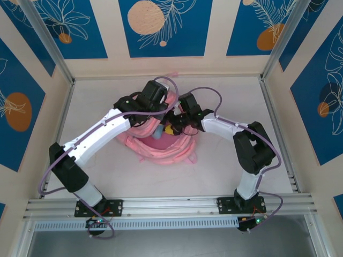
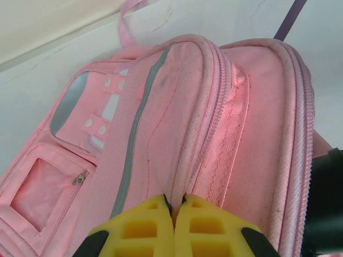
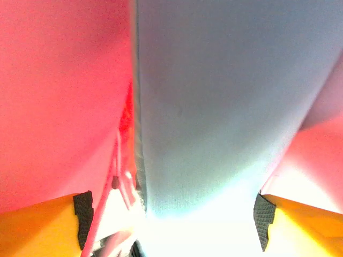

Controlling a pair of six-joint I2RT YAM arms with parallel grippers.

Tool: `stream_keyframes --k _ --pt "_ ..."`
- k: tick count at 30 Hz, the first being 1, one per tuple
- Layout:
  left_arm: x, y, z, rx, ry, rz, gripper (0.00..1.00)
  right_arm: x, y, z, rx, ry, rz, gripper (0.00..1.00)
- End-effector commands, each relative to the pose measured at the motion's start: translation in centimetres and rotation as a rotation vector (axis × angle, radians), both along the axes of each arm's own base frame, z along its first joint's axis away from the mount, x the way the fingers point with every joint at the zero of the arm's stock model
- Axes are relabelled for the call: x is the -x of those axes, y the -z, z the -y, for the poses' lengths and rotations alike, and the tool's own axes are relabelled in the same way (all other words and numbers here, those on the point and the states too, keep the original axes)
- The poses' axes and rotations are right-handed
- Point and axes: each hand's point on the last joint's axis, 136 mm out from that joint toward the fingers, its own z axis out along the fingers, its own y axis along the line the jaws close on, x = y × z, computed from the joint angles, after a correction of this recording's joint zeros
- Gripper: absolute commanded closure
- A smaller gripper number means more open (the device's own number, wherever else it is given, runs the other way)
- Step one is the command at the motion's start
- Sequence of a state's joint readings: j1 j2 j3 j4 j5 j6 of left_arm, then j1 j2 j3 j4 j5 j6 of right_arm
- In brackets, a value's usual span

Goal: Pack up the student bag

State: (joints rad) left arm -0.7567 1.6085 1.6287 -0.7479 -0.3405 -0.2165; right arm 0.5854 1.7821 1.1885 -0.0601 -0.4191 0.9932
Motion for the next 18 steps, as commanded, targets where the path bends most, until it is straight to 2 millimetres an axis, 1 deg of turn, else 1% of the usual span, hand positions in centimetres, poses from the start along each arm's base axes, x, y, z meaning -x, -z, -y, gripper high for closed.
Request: stream_keyframes --k 1,4,5,7,8,9,12,16,18 --pt "-1.3 -6.3 0.7 0.17 -0.023 0.149 1.0 0.4 -1.3 0.4 -0.028 0.021 0.049 0.19" --pt "-1.4 -6.2 0.8 0.175 -0.017 0.141 1.0 1.0 -0.7 0.8 -0.017 0.035 0.038 0.21" --pt "-1.3 -6.2 0.9 0.176 -0.015 0.139 1.0 1.1 -0.2 0.9 -0.005 0.045 0.028 0.22" --pt "-1.4 -6.0 0.9 0.176 -0.014 0.134 1.0 1.2 0.8 1.0 0.032 0.07 0.019 0.26" --pt "-1.4 -6.0 0.9 0.178 -0.013 0.134 1.0 1.2 1.2 1.0 0.049 0.082 0.016 0.3" --pt "-1.3 -5.9 0.9 0.176 -0.012 0.133 1.0 1.0 1.7 0.9 0.062 0.098 0.012 0.34" --pt "-1.2 -6.0 0.8 0.176 -0.014 0.133 1.0 0.2 2.7 0.7 0.088 0.138 0.005 0.42" --pt "-1.0 -5.9 0.8 0.179 -0.009 0.13 1.0 -1.5 3.5 0.2 0.107 0.178 0.008 0.47" --pt "-1.0 -5.9 0.8 0.181 -0.005 0.125 1.0 -2.3 3.6 -0.5 0.105 0.181 0.008 0.48"
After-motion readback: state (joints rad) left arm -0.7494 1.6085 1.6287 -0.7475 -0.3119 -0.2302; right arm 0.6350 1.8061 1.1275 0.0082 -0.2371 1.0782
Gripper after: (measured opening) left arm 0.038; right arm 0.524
